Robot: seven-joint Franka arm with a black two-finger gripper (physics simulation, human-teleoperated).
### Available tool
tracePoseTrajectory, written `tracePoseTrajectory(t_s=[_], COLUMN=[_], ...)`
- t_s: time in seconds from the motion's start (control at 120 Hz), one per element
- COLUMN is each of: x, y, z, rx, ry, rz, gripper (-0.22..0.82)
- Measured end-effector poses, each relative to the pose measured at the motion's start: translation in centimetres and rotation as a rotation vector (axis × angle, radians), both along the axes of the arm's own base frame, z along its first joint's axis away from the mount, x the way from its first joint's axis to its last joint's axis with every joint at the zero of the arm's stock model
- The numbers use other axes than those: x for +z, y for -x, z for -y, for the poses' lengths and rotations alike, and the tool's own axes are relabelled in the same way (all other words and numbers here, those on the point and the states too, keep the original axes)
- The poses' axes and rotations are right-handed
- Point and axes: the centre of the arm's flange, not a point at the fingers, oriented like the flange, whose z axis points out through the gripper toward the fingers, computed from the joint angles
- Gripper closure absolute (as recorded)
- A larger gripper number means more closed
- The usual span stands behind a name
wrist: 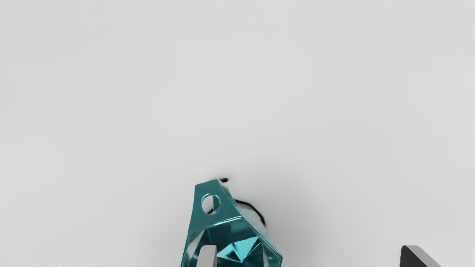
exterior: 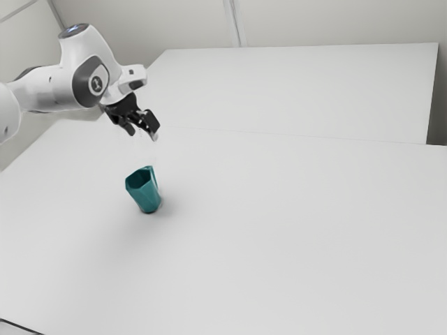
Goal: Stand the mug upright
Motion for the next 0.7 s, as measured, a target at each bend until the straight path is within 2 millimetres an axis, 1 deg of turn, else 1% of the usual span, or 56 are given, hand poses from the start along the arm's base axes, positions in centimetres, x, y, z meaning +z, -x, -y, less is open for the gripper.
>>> tracePoseTrajectory(t_s=[0.058,0.117,0.208,0.3,0.417,0.7], x=[3.2,5.6,8.2,10.0,10.5,10.1], y=[-0.9,-1.5,-1.6,-1.3,-0.7,0.0], z=[0.1,0.3,1.1,1.4,1.6,1.4], rx=[-0.007,-0.013,-0.026,-0.03,-0.031,-0.022], ry=[-0.013,-0.021,-0.025,-0.025,-0.019,-0.002], rz=[0.008,0.004,-0.016,-0.04,-0.082,-0.141], gripper=[0.06,0.04,0.03,0.02,0.01,0.0])
